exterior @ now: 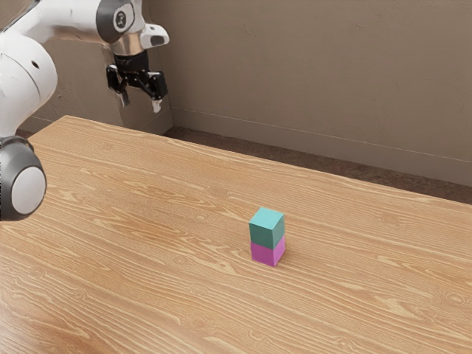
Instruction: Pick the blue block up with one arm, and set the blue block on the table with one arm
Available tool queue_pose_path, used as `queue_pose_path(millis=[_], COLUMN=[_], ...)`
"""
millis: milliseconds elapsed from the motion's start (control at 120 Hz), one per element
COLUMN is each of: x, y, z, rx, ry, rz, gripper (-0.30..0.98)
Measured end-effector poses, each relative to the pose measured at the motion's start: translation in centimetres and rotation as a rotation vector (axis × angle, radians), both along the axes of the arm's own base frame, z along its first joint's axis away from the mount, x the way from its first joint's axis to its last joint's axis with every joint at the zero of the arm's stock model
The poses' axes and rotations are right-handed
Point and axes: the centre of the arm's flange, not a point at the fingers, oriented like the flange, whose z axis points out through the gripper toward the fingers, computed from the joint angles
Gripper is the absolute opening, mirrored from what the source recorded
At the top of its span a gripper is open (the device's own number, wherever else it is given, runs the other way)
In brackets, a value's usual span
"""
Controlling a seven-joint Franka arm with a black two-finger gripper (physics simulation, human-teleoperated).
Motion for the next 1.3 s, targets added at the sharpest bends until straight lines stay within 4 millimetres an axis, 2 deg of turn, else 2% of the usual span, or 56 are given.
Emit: queue_pose_path(millis=[92, 292, 458, 542, 633, 800, 867, 1017, 1183, 1300], x=[1.4, 3.6, 3.9, 4.1, 3.7, 3.4, 3.5, 4.5, 4.7, 3.4], y=[-4.6, -9.7, -17.9, -20.3, -23.3, -26.4, -27.8, -27.9, -28.6, -29.8], z=[-2.0, -7.3, -9.8, -11.5, -12.2, -14.5, -16.0, -19.6, -20.3, -20.4], rx=[-0.027, -0.029, -0.035, -0.025, -0.023, -0.026, -0.037, -0.041, -0.049, -0.036], ry=[-0.001, 0.005, 0.004, 0.008, 0.002, -0.006, -0.014, -0.03, -0.057, -0.047], rz=[-0.077, -0.144, -0.242, -0.256, -0.277, -0.248, -0.236, -0.183, -0.148, -0.145], gripper=[0.66, 0.66, 0.66, 0.66, 0.66, 0.66, 0.66, 0.66, 0.66, 0.66])
